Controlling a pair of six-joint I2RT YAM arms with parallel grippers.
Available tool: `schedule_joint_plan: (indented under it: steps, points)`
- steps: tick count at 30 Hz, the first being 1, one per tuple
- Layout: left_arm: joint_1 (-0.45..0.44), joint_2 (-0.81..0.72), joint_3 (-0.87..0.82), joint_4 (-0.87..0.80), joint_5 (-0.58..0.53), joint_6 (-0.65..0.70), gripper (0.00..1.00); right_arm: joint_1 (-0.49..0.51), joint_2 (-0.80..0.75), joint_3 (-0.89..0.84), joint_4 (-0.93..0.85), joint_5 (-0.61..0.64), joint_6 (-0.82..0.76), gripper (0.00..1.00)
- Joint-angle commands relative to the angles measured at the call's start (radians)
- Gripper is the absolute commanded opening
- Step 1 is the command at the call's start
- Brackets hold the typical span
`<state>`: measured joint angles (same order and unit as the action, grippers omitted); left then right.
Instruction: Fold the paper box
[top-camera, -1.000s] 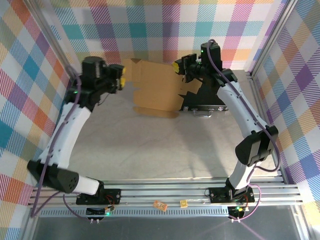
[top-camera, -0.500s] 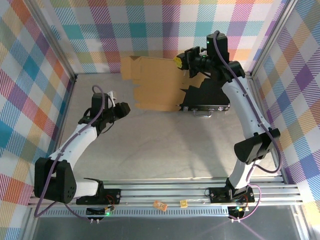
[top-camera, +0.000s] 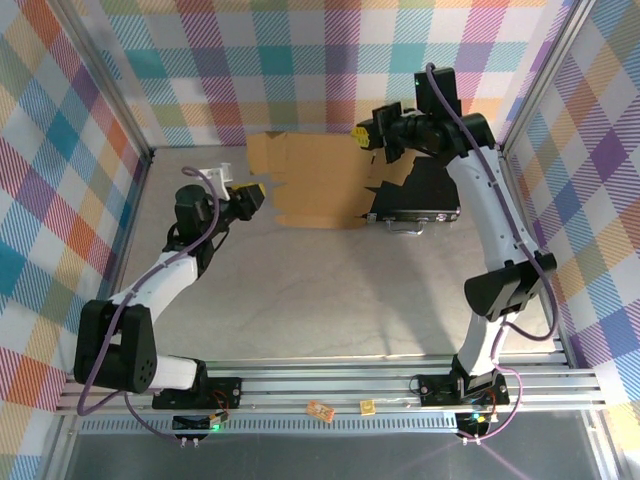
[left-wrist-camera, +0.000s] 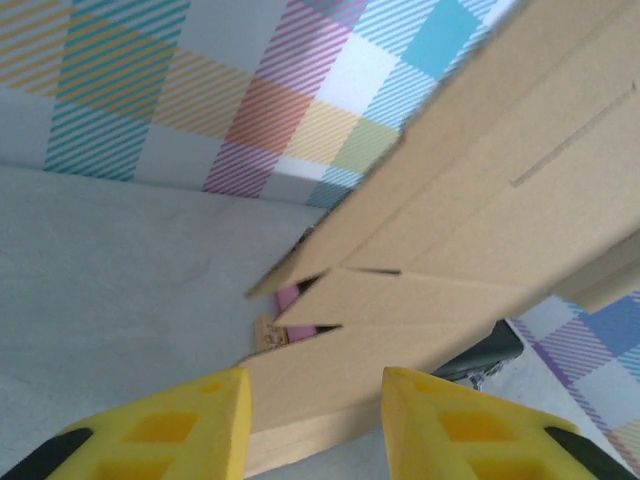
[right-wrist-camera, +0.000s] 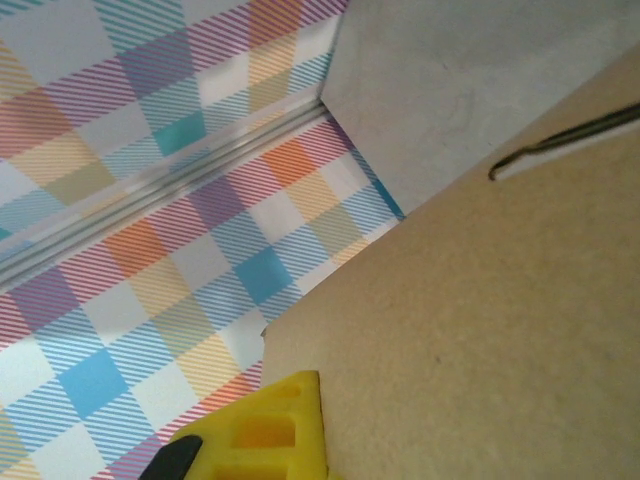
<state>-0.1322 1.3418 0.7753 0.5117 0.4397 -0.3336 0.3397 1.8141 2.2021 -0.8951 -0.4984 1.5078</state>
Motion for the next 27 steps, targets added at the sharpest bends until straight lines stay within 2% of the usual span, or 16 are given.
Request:
schedule_joint_plan:
  steps: [1, 6, 10, 13, 17, 23, 27]
  points:
    - [0.026, -0.113, -0.047, 0.076, -0.030, -0.026, 0.39, -0.005, -0.174, -0.047, -0.159, 0.040, -0.064, 0.00]
    - [0.077, -0.162, -0.041, 0.041, -0.043, -0.087, 0.38, -0.007, -0.364, -0.266, -0.136, 0.090, -0.006, 0.00]
    - [0.082, -0.128, 0.010, -0.027, -0.004, -0.116, 0.38, -0.016, -0.335, -0.307, -0.086, 0.086, 0.004, 0.00]
    - [0.082, -0.083, 0.030, -0.037, 0.052, -0.166, 0.37, -0.030, -0.230, -0.285, -0.017, 0.077, 0.021, 0.00]
    - [0.070, -0.056, 0.015, -0.030, 0.085, -0.216, 0.37, -0.066, -0.012, -0.092, -0.034, 0.090, -0.023, 0.00]
    - [-0.007, -0.041, -0.016, -0.076, 0.109, -0.175, 0.33, -0.117, 0.255, 0.110, -0.011, 0.075, -0.162, 0.00]
    - [-0.066, 0.015, -0.039, -0.051, 0.120, -0.145, 0.32, -0.135, 0.326, 0.153, -0.020, 0.024, -0.193, 0.00]
